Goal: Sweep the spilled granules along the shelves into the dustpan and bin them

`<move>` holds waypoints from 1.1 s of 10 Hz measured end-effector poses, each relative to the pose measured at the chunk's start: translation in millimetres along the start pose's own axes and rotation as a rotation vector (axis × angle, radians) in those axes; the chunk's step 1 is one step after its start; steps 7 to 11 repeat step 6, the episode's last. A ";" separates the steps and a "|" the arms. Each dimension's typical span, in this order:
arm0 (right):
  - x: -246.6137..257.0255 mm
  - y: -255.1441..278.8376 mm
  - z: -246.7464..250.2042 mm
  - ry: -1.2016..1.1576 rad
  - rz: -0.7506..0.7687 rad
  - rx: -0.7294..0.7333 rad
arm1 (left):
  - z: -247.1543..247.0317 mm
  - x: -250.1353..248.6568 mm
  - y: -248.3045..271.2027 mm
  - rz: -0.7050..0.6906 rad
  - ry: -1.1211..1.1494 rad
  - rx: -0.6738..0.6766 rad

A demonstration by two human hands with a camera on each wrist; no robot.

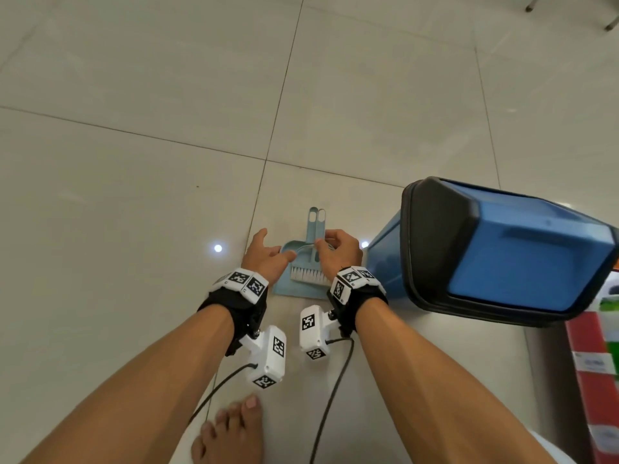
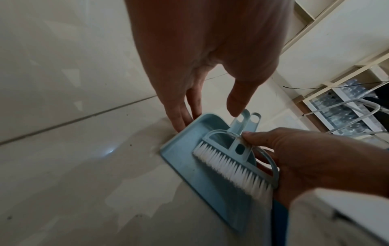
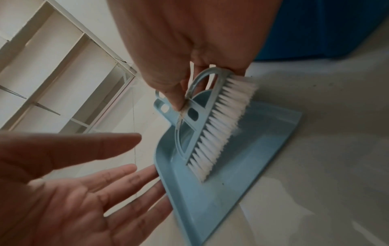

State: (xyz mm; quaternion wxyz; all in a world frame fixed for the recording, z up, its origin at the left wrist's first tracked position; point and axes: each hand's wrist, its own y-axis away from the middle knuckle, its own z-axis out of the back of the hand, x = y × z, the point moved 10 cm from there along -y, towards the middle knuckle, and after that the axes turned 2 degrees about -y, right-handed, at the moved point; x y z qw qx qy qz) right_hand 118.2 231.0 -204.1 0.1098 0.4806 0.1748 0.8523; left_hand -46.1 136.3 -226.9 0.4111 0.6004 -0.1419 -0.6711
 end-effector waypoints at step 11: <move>63.1 48.4 9.5 0.389 0.168 0.123 | 28.4 -78.4 81.5 -0.351 -0.674 -0.028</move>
